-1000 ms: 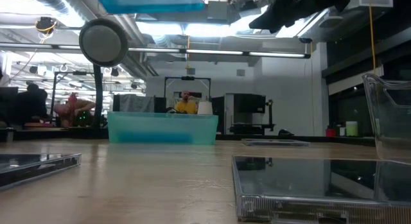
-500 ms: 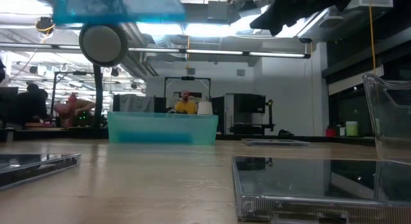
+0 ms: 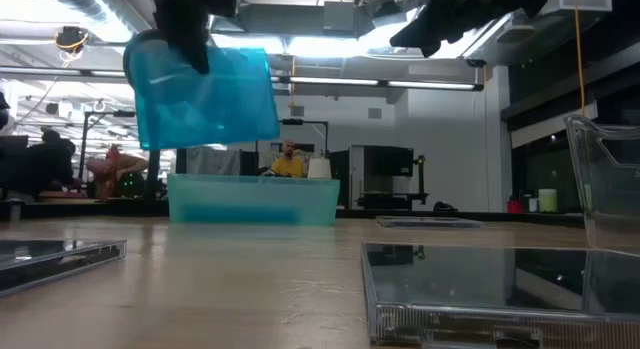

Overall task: Pick & place jewel cases by type
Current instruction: Put the blue CD case into the green bin

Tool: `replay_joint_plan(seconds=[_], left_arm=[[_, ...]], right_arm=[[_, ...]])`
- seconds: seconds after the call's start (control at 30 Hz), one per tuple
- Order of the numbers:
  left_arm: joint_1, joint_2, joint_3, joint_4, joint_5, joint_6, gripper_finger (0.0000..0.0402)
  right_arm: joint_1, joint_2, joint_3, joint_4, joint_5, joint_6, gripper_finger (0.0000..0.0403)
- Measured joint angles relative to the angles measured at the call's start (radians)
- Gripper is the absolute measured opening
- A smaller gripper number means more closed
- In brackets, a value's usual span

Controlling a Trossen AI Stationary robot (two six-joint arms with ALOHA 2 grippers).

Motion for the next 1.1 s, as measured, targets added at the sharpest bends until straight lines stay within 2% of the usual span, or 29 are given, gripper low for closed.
replay_joint_plan(seconds=[0.33, 0.57, 0.87, 1.1], left_arm=[[-0.024, 0.145, 0.098, 0.001, -0.331, 0.274, 0.0024], [-0.037, 0.239, 0.128, 0.034, -0.604, 0.439, 0.0024], [-0.034, 0.288, 0.128, 0.177, -0.684, 0.363, 0.0024], [-0.037, 0.332, 0.114, 0.178, -0.723, 0.343, 0.0024]], right_arm=[[0.0, 0.0, 0.0, 0.0, 0.0, -0.003, 0.001], [0.0, 0.0, 0.0, -0.002, 0.001, -0.004, 0.001], [-0.004, 0.0, 0.0, -0.005, 0.001, -0.007, 0.001], [-0.018, 0.0, 0.0, -0.01, 0.001, -0.007, 0.001]])
